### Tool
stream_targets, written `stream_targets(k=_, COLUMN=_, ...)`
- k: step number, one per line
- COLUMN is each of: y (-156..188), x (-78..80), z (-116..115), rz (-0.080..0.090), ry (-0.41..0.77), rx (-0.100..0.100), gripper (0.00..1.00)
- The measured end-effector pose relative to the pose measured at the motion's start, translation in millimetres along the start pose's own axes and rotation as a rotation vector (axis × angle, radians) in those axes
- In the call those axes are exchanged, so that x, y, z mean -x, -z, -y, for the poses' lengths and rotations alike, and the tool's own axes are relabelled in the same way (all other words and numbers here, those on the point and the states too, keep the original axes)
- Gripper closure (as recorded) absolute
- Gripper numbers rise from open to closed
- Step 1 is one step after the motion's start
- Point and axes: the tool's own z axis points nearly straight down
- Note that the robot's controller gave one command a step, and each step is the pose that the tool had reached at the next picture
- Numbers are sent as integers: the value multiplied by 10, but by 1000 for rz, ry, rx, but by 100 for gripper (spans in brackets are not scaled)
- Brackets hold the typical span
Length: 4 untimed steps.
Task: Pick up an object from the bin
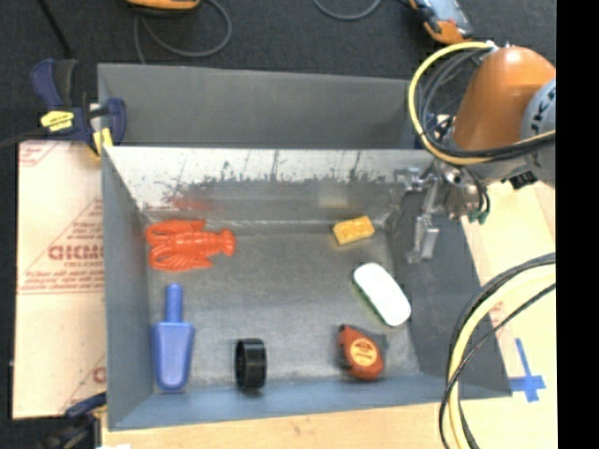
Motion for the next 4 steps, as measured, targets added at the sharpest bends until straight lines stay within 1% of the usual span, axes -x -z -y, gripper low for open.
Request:
stream_targets(k=1, y=58, x=18, z=-5, rz=8, ry=3, rx=-1, gripper=0)
stream_targets(k=2, y=-385, x=-50, z=-471, rz=10, ry=7, rx=-1, gripper=0)
stream_targets(k=3, y=-706, x=-250, z=-456, rz=9, ry=-104, rx=2, gripper=0)
stream_targets(k=4, y=-737, x=-10, z=-467, rz=25, ry=-166, rx=0, gripper=100)
